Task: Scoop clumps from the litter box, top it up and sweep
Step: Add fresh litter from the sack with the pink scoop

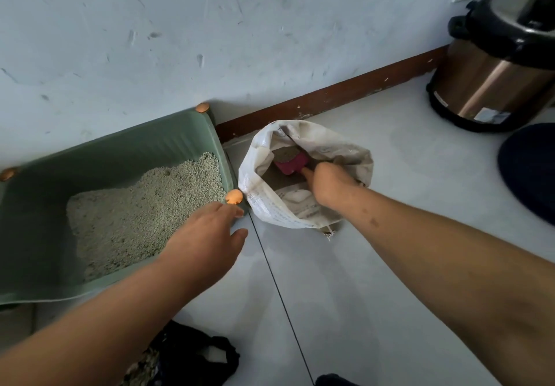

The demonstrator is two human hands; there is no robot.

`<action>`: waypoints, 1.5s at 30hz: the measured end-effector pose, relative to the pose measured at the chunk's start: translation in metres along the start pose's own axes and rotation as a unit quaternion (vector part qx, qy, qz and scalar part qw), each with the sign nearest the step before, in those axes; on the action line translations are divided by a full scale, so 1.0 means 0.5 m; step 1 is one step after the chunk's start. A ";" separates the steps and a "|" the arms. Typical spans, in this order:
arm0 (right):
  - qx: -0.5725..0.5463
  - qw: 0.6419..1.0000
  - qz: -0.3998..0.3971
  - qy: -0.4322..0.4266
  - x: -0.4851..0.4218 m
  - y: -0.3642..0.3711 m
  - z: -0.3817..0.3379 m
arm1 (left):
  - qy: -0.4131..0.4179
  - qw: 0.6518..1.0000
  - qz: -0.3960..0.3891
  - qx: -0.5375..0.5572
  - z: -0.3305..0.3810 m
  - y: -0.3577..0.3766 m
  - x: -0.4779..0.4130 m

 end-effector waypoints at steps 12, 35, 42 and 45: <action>-0.042 0.997 0.056 -0.045 0.059 -0.034 0.073 | 0.021 1.000 0.020 -0.004 0.012 -0.017 0.008; -0.218 0.968 0.064 -0.103 0.205 -0.059 0.170 | 0.011 1.000 0.025 -0.008 -0.005 -0.040 0.031; -0.242 0.959 0.113 -0.095 0.249 -0.059 0.186 | 0.012 1.000 0.025 -0.007 -0.002 -0.039 0.040; -0.230 0.956 0.139 -0.118 0.268 -0.074 0.171 | 0.005 1.000 0.026 -0.008 -0.008 -0.042 0.044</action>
Point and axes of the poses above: each hand's wrist, its own x-axis away from the middle knuckle, its own y-axis out of the palm, z = x × y, the point moved 5 cm from there along -x, towards the middle knuckle, and after that the axes turned 4 degrees about y, right-handed, at the moved point
